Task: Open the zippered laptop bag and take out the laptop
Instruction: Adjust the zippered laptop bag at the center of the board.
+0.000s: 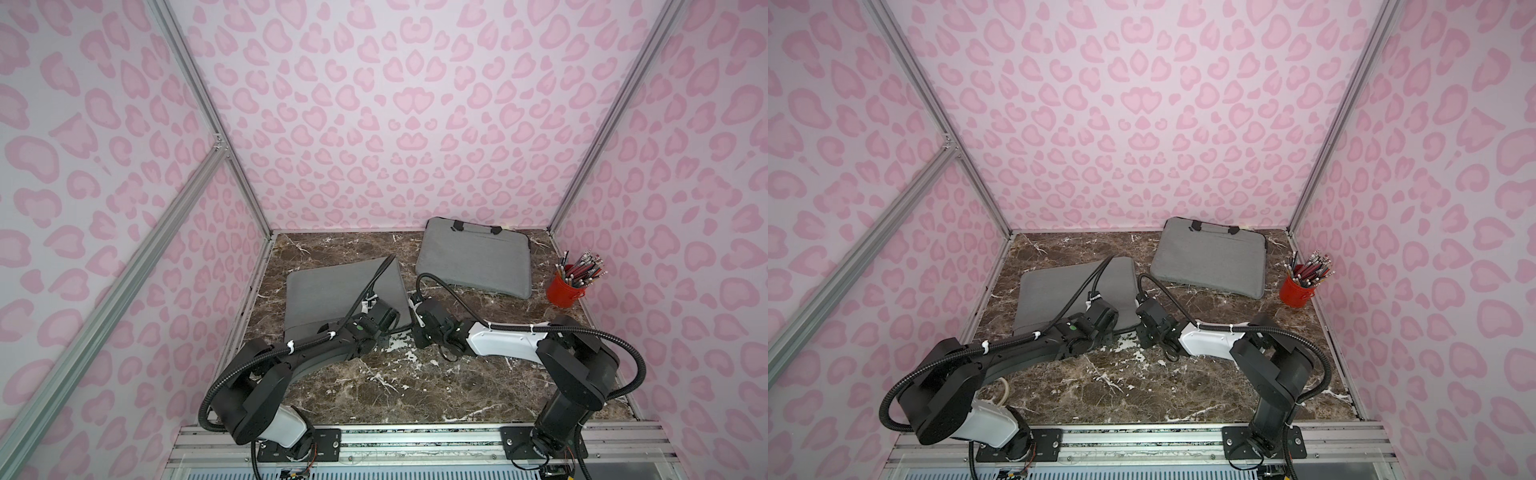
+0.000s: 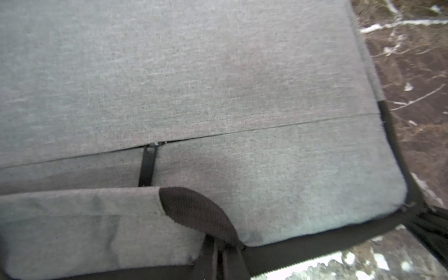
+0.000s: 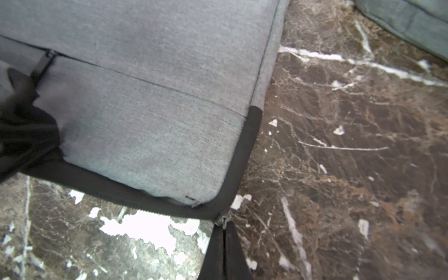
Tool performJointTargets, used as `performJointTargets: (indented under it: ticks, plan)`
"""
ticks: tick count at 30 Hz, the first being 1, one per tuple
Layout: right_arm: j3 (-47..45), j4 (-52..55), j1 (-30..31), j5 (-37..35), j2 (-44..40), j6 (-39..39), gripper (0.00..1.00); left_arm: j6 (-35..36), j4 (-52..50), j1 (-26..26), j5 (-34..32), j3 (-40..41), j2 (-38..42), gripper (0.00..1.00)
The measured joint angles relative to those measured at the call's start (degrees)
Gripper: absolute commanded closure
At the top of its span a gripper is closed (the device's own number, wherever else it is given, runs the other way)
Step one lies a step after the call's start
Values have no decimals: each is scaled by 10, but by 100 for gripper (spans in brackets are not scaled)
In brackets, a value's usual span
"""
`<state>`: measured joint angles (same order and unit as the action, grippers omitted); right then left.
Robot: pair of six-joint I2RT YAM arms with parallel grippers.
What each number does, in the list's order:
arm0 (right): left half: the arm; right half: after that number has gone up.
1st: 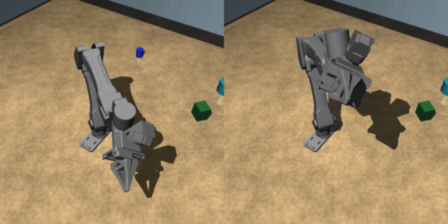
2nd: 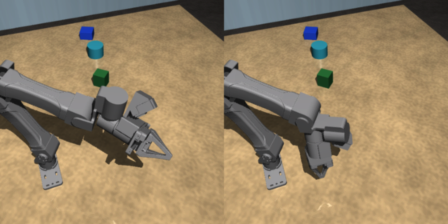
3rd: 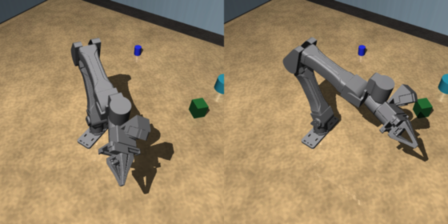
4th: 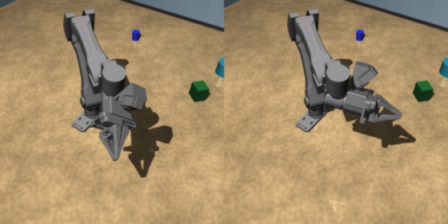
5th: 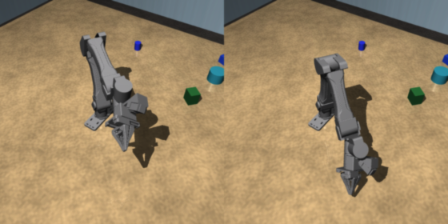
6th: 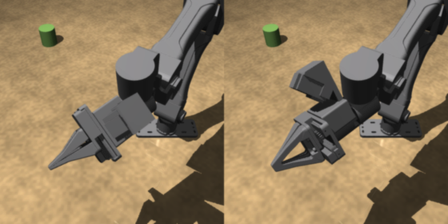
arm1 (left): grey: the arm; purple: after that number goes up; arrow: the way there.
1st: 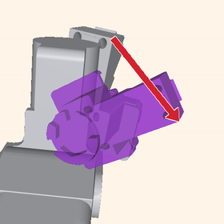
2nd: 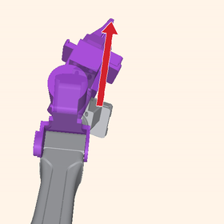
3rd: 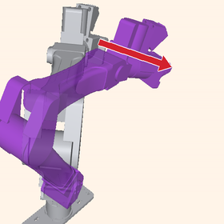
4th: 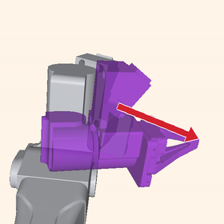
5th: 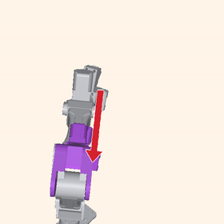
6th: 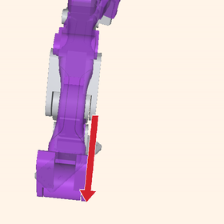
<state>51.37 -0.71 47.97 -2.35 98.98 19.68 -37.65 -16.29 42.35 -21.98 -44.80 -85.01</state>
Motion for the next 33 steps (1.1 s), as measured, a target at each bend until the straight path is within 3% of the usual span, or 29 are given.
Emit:
performJointTargets:
  ticks: [20,33]
  plan:
    - [26,-10,-33,44,37,-137,100,109,60,-1,33,64,129,100]
    - [50,-1,-64,50,53,-195,100,138,91,-1,67,76,134,100]
